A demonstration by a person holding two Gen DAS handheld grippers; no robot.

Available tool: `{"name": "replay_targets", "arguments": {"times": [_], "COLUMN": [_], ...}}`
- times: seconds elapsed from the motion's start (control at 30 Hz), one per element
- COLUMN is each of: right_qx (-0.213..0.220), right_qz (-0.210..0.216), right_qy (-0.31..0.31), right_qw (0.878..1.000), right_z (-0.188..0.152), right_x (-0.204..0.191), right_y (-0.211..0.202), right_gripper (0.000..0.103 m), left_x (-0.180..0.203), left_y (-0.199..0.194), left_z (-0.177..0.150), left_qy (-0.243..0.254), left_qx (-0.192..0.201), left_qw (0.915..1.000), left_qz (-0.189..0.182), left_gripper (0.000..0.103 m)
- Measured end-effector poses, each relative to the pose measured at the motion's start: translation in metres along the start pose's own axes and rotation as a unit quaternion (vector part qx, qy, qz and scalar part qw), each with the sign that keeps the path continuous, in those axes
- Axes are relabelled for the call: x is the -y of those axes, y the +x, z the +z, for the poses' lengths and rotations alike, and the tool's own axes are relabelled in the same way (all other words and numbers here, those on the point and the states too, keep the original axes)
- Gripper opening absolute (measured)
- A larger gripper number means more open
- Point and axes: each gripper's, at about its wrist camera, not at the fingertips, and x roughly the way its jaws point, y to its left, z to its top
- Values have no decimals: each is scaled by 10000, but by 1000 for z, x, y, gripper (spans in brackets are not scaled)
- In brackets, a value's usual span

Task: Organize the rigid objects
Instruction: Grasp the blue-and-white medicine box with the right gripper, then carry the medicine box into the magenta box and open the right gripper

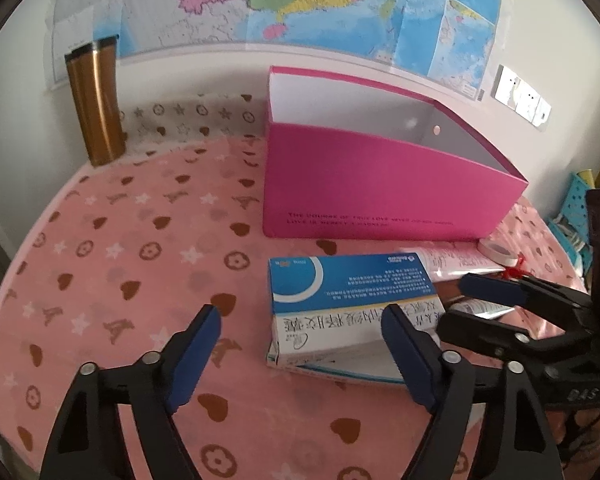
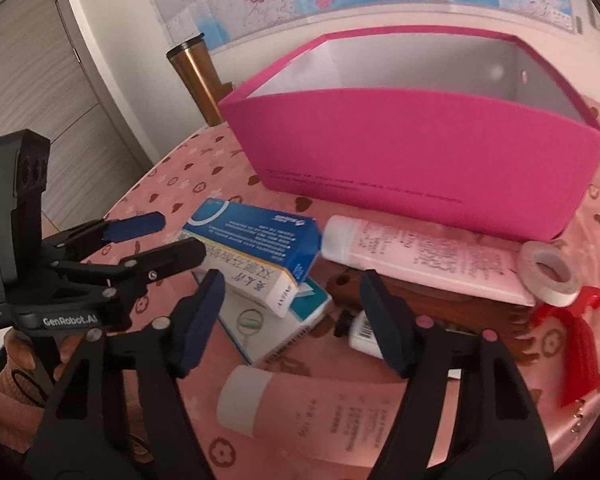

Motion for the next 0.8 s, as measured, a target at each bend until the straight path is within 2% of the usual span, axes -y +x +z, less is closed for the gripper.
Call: {"name": "replay_targets", "arguments": {"times": [0.1,0.2,0.3,0.6,0.8], "right_qx": [-57,-129,-129,-161,-60], "right_qz": [136,262,363,361,347], "right_qy": [-29,-25,7,-37,-90], "right_qw": [9999,9996,9993,9992,9993], "right_z": [4,5,7,7,11], "right_x": [-2,-3,-3,-6,-8], "right_y": [8,15,19,14,2], "right_gripper": [59,51,48,46,46], "left_x": [-3,-6,-6,-3,3], "left_y": [2,4,4,0,-10], "left_z": [-2,-3,-3,-3,2], "left_qy": [-72,-129,-128,-135,-74], "left_qx": [-89,-205,-268,-309,-186], "left_qw": [9997,9988,9972,9967,9967], "left_qz": [-199,-434,-687,-735,-790], "left_gripper": [78,66,58,56,56]}}
